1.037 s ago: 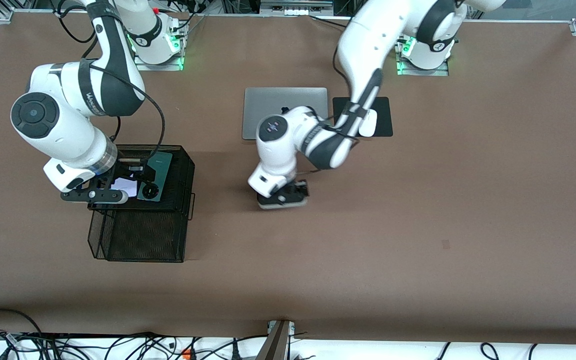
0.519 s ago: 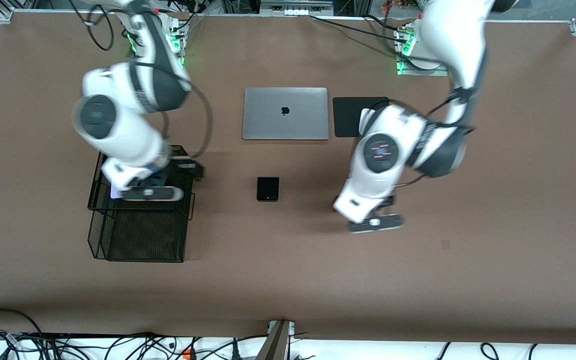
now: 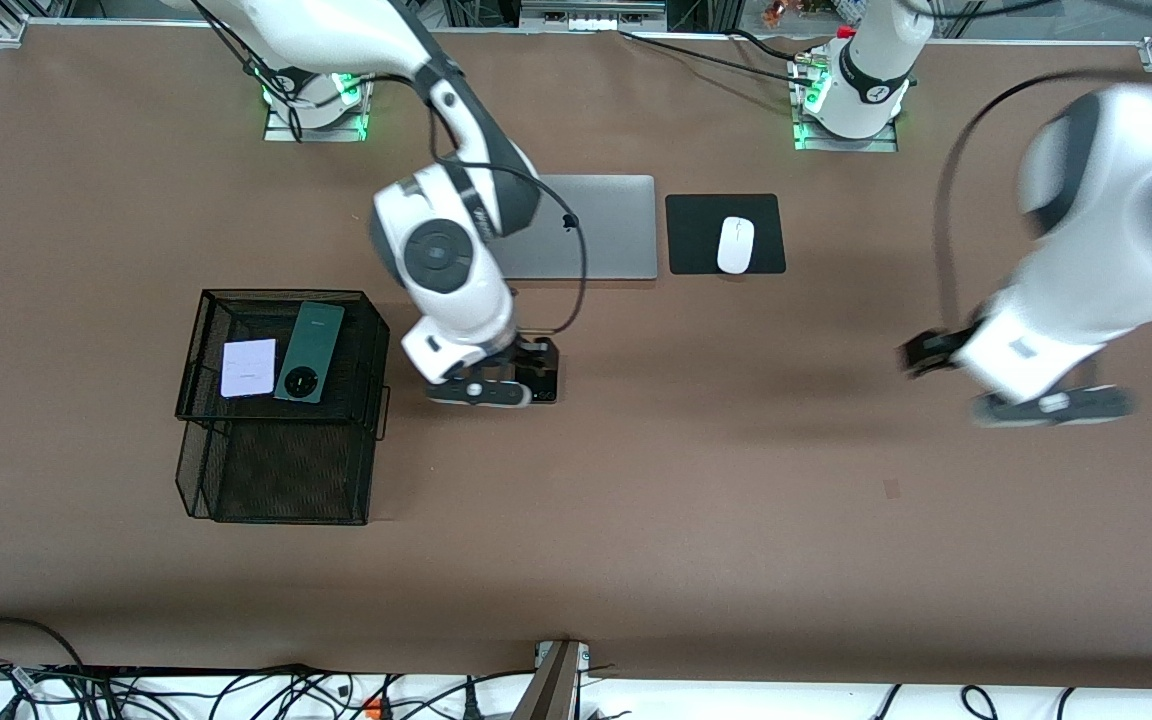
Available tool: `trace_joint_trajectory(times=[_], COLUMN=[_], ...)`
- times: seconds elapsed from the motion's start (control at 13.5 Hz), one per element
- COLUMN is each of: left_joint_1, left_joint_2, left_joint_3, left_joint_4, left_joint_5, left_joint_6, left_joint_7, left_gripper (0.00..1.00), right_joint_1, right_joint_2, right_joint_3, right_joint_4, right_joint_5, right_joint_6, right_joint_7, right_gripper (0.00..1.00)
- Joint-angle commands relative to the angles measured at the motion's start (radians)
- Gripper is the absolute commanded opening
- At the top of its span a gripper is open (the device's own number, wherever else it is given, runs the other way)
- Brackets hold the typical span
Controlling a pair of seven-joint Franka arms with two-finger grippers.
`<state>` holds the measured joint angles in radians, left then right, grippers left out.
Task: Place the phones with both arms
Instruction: 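Grasp the flip phone with the right gripper while the left gripper returns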
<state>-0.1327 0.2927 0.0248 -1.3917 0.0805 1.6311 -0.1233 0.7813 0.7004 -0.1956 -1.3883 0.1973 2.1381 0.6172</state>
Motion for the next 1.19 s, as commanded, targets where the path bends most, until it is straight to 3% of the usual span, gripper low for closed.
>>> trace_joint_trajectory(times=[0.0, 0.44, 1.11], left_joint_1=[0.071, 0.101, 0.099], left_joint_2=[-0.095, -0.277, -0.307], left_joint_3=[-0.02, -0.023, -0.037], left_joint_4=[-0.056, -0.154, -0.147], left_joint_5=[-0.016, -0.071, -0.104], left_joint_6=[-0.045, -0.082, -0.033], left_joint_7=[0.135, 0.169, 0.146], left_gripper=[1.0, 1.0, 1.0], right_joint_1=[0.029, 0.038, 0.046], right_joint_2=[0.07, 0.116, 0.143], right_joint_3=[-0.005, -0.004, -0.002], right_joint_4=[0.032, -0.038, -0.06], right_joint_5=[-0.01, -0.064, -0.062], right_joint_6=[0.051, 0.144, 0.203], right_joint_7=[0.019, 0.007, 0.007], right_gripper=[0.99, 0.99, 0.99])
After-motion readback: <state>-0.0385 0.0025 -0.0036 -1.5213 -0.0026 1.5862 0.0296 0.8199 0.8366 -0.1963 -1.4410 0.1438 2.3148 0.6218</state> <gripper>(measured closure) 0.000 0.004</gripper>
